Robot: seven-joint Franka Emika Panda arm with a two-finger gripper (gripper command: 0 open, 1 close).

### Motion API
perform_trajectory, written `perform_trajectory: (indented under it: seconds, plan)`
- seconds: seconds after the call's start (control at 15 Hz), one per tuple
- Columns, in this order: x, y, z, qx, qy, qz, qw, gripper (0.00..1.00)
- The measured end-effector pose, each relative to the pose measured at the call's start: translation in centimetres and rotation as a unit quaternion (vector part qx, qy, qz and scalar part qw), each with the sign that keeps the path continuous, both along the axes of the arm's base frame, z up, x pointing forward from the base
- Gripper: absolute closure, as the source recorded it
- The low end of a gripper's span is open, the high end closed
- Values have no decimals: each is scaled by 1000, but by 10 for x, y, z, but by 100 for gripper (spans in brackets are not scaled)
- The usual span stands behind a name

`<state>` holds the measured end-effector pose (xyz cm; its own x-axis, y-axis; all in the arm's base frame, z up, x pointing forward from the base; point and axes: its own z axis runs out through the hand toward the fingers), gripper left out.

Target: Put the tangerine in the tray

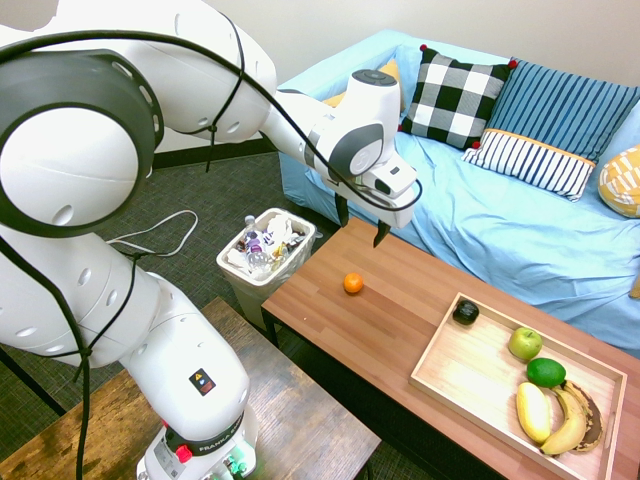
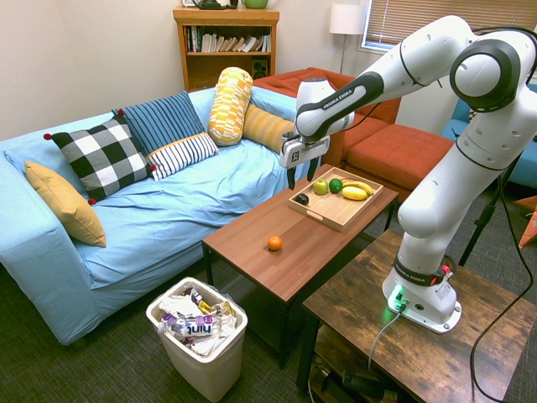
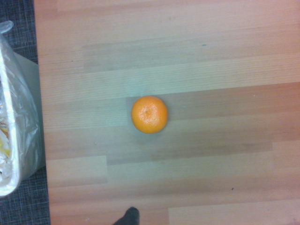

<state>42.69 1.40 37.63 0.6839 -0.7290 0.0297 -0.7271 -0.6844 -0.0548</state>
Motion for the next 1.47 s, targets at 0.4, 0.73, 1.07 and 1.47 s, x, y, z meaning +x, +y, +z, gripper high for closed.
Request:
perform_trajectory:
  seconds: [0.4,0.73,1.07,1.47]
  plan:
    - [6,3,-26,1,19,3,1000,0]
    - [29,25,-109,-11,1,-9,1000,0]
    - [48,45,-181,-27,2,-23,999,0]
    - [61,61,-224,-25,8,-34,999,0]
